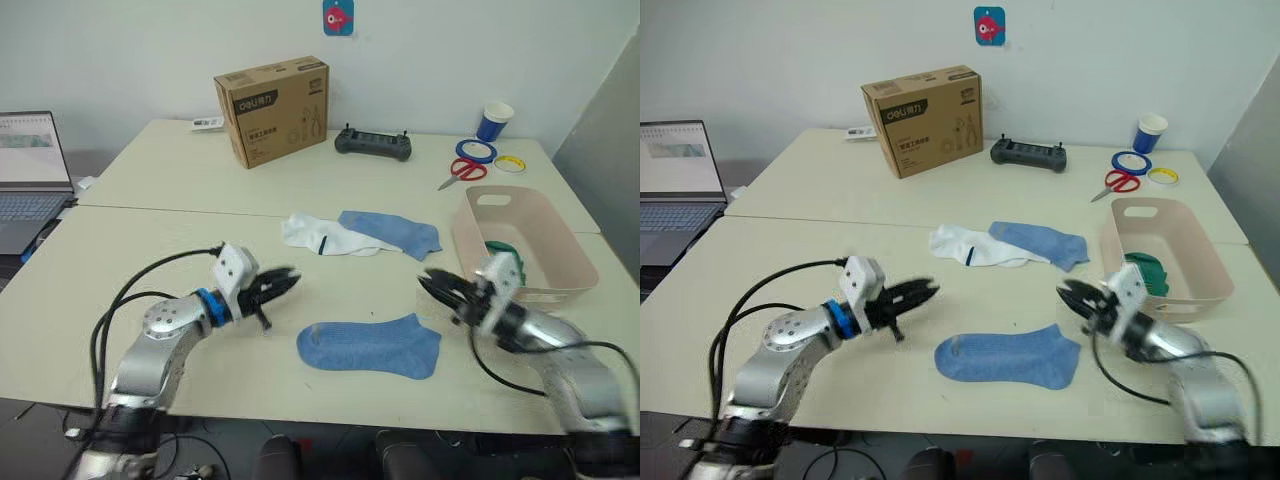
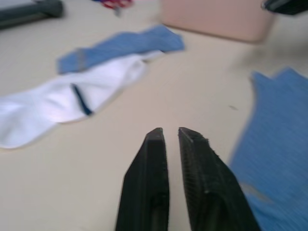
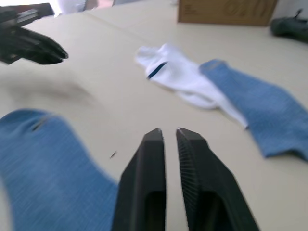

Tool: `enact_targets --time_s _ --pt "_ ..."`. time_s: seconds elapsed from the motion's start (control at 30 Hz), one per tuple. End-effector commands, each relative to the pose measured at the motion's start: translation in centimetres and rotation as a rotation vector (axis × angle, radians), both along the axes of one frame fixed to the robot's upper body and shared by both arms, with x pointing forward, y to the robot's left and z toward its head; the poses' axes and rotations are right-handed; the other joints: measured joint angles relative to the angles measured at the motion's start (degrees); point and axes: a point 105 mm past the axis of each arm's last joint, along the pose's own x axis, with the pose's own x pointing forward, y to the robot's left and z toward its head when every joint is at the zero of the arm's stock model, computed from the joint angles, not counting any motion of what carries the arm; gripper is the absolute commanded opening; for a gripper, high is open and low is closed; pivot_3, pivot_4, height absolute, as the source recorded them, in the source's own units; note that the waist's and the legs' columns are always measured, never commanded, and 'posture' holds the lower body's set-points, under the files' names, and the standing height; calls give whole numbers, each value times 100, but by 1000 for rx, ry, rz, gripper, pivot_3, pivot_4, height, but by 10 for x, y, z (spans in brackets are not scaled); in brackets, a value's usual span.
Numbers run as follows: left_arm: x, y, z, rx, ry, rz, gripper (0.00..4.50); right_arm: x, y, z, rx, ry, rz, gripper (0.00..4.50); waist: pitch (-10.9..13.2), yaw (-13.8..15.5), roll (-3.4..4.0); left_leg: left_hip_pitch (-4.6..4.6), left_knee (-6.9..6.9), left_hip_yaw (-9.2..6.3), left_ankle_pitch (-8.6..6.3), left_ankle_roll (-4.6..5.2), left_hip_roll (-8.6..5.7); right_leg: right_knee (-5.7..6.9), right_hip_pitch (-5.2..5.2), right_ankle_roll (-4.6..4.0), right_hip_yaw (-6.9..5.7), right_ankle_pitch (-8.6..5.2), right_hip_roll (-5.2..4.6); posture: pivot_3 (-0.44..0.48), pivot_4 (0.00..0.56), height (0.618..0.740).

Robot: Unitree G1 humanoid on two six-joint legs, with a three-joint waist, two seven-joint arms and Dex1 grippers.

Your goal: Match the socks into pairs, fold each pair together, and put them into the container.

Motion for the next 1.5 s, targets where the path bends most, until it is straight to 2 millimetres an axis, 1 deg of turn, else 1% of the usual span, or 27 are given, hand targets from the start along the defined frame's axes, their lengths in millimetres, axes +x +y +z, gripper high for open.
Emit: enact_targets --time_s 0.03,0.1,0.17,0.2,0.23,0.27,0.3,0.33,0.4,0.5,0.6,0.7,0.8,0.9,1.0,1.1,1.13,1.17,1.2,1.33,1.5 --pt "16 5 14 -71 -82 129 1777 21 2 -1 -33 -79 -119 1992 0 8 0 0 -1 0 0 0 0 -2 0 2 0 1 0 0 150 740" --pt "21 3 11 -66 -104 171 2410 33 -2 0 -15 -110 -199 2673 -1 37 1 -5 -5 1 0 0 -1 -4 -2 5 0 -2 0 0 150 740" --pt "24 3 9 -89 -110 213 3023 41 -8 1 -26 -141 -269 3340 -1 42 1 -8 -5 1 0 0 -2 -4 -4 -12 1 7 0 0 150 740" --pt "27 2 8 -97 -114 238 3423 46 -11 2 -31 -153 -304 3776 -1 43 1 -14 -5 -1 0 0 -2 -4 -7 -14 -1 9 0 0 150 740" --pt "29 1 7 -102 -117 255 3630 49 -12 2 -44 -160 -319 3997 -1 42 1 -17 -5 -1 0 0 -2 -4 -9 -15 -1 9 -1 0 150 740" --pt "30 -2 6 -110 -117 256 3979 52 -11 1 -68 -168 -321 4358 0 42 1 -17 -5 -1 0 0 -2 -4 -9 -16 -1 10 -1 0 150 740" --pt "31 -6 6 -114 -115 250 4258 53 -9 -1 -101 -175 -307 4369 0 42 1 -17 -5 0 0 0 -2 -4 -10 -16 0 10 -1 0 150 740" --pt "30 -10 5 -108 -115 234 4441 54 -5 -3 -132 -177 -283 4369 0 40 1 -17 -5 -1 0 0 -2 -3 -10 -16 -2 10 -1 0 150 740" --pt "29 -15 4 -98 -118 205 4441 56 -3 -5 -176 -175 -269 4369 -1 37 1 -16 -5 -2 0 0 -2 -3 -9 -16 -3 10 0 0 150 740" --pt "29 -16 5 -93 -117 188 4441 64 -6 -9 -253 -156 -286 4369 0 32 1 -14 -4 -1 0 0 -1 -1 -8 -15 -2 10 1 0 150 740" --pt "16 -39 9 -48 -110 30 4441 76 -7 -14 -340 -117 -309 4369 0 15 1 -13 -3 1 0 0 -1 0 -9 -12 0 12 1 0 150 740" --pt "6 -53 17 -25 -108 -78 4441 85 -9 -15 -335 -71 -337 4369 0 21 1 -14 -4 0 0 0 -1 0 -9 -16 -2 14 1 0 150 740" --pt "-6 -66 28 -6 -115 -180 4441 91 -5 -17 -356 -33 -327 4369 0 18 2 -15 -5 -2 0 0 -2 -1 -9 -17 -2 14 1 0 150 740" --pt "-13 -70 35 4 -106 -229 4441 94 -7 -16 -323 5 -357 4369 0 14 2 -15 -6 -2 0 0 -1 -2 -9 -17 -2 14 1 0 150 740" --pt "-14 -72 48 16 -124 -252 4441 94 -12 -21 -390 47 -365 4369 1 -9 3 -15 -5 -1 0 0 -1 -2 -9 -14 -1 12 1 0 150 740" --pt "-12 -76 57 -11 -138 -241 4441 93 -13 -27 -391 111 -367 4369 1 -8 3 -14 -3 -3 0 0 -2 -2 -7 -6 -3 7 1 0 150 740" --pt "-12 -78 58 -18 -139 -239 4500 93 -13 -29 -385 128 -372 4071 1 -9 3 -14 -3 -3 0 0 -2 -2 -6 6 -3 1 0 0 150 740" --pt "-12 -80 58 -23 -137 -239 4500 93 -13 -31 -378 146 -375 3979 1 -8 3 -14 -3 -4 0 0 -2 -2 -6 6 -3 0 0 0 150 740" --pt "-13 -81 57 -25 -134 -239 4500 93 -13 -32 -375 156 -378 3792 1 -9 3 -14 -3 -4 0 0 -2 -2 -6 6 -3 0 0 0 150 740" --pt "-13 -81 56 -32 -133 -222 4500 91 -12 -38 -319 216 -395 2405 1 -7 3 -14 -3 -8 0 0 -2 -2 -5 7 -5 0 1 0 150 740" --pt "-12 -76 57 -28 -131 -209 4500 89 -14 -41 -314 240 -405 609 1 -2 3 -14 0 -6 0 0 -5 -2 -3 9 -3 0 -1 0 150 740"
